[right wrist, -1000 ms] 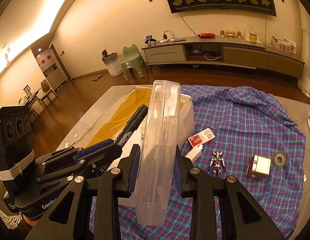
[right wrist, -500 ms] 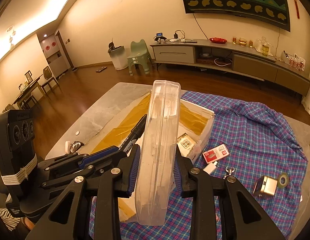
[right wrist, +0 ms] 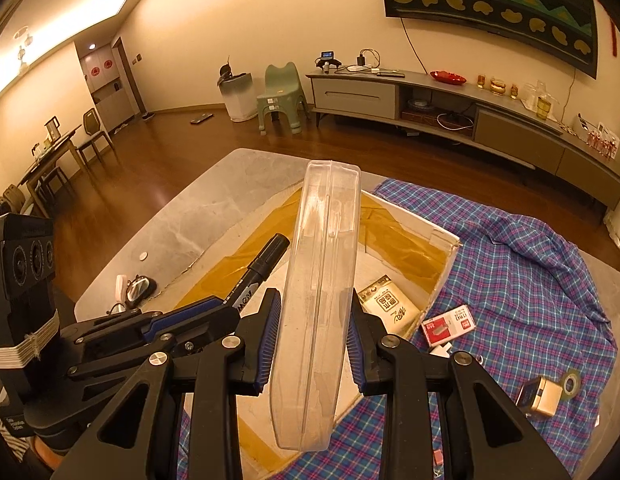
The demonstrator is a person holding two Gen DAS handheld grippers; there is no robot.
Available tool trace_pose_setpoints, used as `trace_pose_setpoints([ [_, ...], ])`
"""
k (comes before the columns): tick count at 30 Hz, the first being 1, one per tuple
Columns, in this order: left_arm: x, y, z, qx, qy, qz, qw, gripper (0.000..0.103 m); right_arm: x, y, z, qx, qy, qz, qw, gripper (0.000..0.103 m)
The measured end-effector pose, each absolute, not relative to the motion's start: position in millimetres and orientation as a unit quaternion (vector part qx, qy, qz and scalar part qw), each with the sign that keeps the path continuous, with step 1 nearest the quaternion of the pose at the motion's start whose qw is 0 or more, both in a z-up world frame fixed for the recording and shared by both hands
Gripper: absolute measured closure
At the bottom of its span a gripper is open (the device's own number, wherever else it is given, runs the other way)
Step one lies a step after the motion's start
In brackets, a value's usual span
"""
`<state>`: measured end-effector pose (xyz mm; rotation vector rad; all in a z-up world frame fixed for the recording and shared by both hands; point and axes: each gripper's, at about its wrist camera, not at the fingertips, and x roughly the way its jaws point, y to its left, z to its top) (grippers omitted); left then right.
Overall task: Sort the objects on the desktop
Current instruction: 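Lift the marker and clear box and carry both over the cardboard box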
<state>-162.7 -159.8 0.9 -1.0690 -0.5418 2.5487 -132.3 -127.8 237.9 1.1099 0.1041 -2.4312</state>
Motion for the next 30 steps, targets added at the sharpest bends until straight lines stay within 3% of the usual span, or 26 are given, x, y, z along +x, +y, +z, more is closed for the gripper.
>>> trace_pose_setpoints([
  [8, -174, -178, -14, -0.388, -0.22, 0.882, 0.153, 0.09, -148, -145, 221, 0.42, 0.063, -0.876, 0.23, 0.07],
  [30, -209, -184, -63, -0.472, -0.205, 0.851, 0.104, 0.09, -194, -184, 137, 0.529, 0.134, -0.809, 0.22, 0.07],
])
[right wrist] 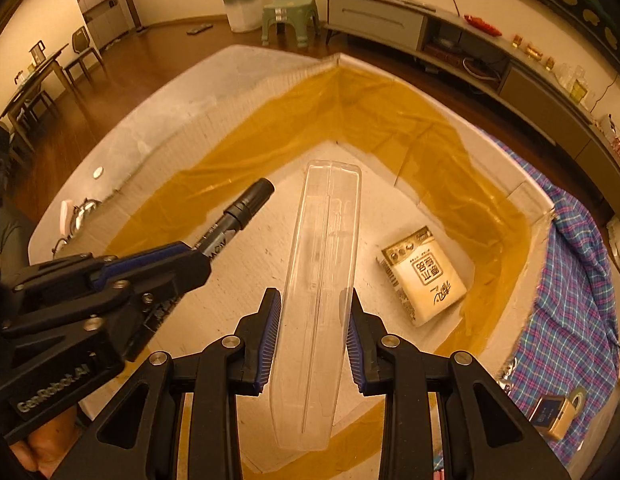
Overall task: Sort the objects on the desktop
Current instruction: 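Open both tools to release the marker and clear box into the cardboard box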
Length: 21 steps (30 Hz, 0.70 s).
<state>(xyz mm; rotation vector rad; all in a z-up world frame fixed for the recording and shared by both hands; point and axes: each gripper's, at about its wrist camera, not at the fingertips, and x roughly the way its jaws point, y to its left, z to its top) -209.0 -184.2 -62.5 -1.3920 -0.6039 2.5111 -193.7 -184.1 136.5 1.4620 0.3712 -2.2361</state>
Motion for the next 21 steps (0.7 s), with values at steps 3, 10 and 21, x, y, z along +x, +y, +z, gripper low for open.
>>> trace_pose_setpoints([
  [3, -211, -183, -65, -0.478, -0.205, 0.848, 0.101, 0.09, -200, -183, 124, 0.55, 0.135, -0.795, 0.217, 0.07],
  [10, -214, -182, -67, -0.49, -0.208, 0.841, 0.09, 0.089, -205, -179, 117, 0.568, 0.128, -0.784, 0.212, 0.07],
  [21, -207, -188, -65, -0.506, -0.216, 0.833, 0.057, 0.074, -193, -166, 126, 0.571, 0.12, -0.783, 0.217, 0.06],
])
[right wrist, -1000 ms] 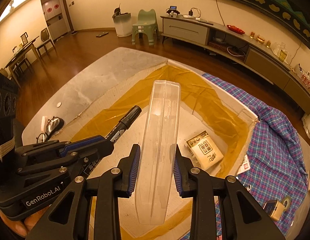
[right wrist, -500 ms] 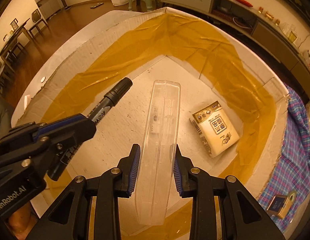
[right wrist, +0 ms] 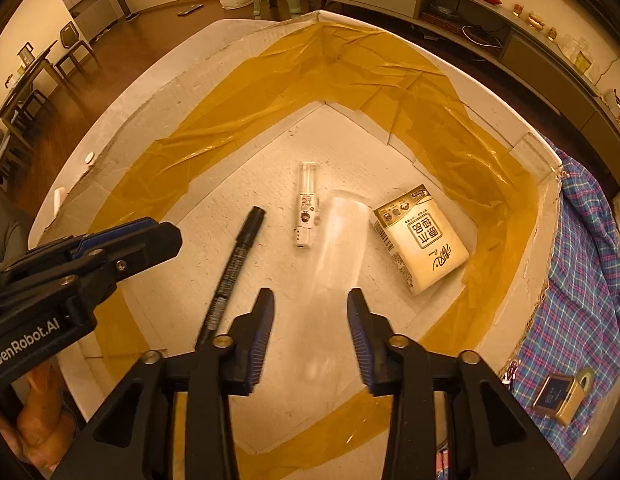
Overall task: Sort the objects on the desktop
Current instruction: 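Open both tools to release the marker and clear box into the cardboard box, then move both tools back over the plaid cloth toward the remaining items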
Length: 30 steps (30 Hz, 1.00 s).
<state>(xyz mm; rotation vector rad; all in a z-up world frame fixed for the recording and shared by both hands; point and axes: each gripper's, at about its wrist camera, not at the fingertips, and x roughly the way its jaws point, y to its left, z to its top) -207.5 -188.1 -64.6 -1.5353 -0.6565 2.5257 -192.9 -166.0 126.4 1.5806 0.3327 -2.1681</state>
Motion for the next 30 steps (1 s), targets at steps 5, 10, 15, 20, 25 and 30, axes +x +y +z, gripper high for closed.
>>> trace_pose_setpoints([
  [5, -202, -186, -56, -0.501, -0.21, 0.837, 0.058, 0.074, -176, -171, 141, 0.553, 0.133, -0.792, 0.221, 0.051],
  [10, -191, -179, -41, -0.487, -0.182, 0.852, 0.053, 0.074, -159, -174, 155, 0.527, 0.166, -0.804, 0.222, 0.049],
  [15, -178, -171, -28, -0.474, -0.157, 0.865, 0.044, 0.074, -141, -169, 168, 0.509, 0.177, -0.813, 0.221, 0.048],
  [20, -162, -164, -11, -0.449, -0.133, 0.883, 0.036, 0.074, -125, -165, 183, 0.491, 0.189, -0.821, 0.222, 0.048],
  [25, -149, -155, 2, -0.429, -0.115, 0.895, 0.036, 0.074, -109, -159, 196, 0.472, 0.197, -0.83, 0.223, 0.046],
  [30, -134, -143, 14, -0.403, -0.1, 0.909, 0.043, 0.069, -98, -147, 208, 0.454, 0.188, -0.842, 0.224, 0.044],
])
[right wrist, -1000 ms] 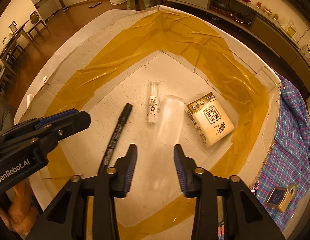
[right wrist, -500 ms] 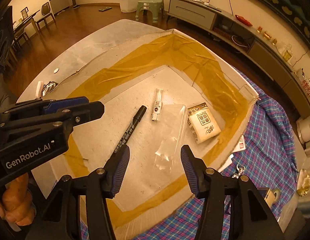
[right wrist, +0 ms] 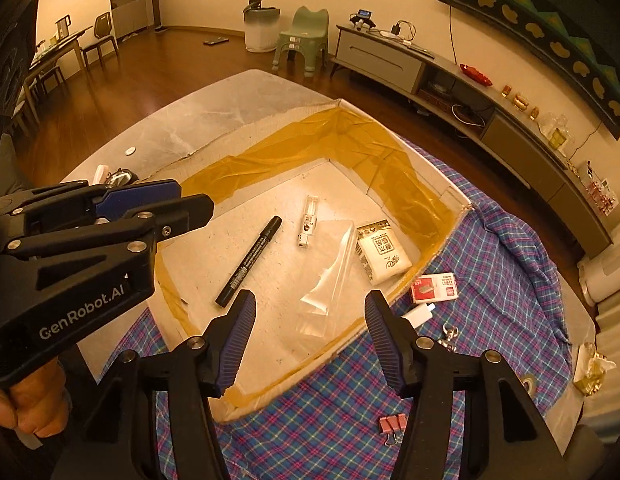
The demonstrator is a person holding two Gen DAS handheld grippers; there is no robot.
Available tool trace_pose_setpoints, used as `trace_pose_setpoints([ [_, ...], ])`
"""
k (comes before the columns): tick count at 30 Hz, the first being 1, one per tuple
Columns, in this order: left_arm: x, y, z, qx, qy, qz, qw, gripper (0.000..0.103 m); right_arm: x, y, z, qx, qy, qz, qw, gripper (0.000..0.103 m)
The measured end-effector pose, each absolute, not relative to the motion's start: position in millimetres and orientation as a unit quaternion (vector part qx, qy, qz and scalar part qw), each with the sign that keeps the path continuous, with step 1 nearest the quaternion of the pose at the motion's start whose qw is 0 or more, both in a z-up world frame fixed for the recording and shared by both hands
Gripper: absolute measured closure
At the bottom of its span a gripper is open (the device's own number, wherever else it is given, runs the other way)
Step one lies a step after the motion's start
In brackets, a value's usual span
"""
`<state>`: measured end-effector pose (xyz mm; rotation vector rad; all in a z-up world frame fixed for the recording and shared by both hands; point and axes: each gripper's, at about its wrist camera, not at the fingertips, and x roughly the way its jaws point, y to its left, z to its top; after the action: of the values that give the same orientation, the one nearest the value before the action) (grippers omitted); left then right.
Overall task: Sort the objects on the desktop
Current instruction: 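Move both tools back over the plaid cloth toward the remaining items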
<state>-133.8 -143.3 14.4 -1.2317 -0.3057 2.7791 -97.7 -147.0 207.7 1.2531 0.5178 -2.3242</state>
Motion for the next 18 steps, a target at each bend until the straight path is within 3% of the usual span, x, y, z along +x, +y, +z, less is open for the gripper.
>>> trace_pose_setpoints([
  [18, -72, -73, 52, -0.273, -0.043, 0.952, 0.134, 0.059, -45, -58, 244, 0.312, 0.102, -0.911, 0.25, 0.038],
])
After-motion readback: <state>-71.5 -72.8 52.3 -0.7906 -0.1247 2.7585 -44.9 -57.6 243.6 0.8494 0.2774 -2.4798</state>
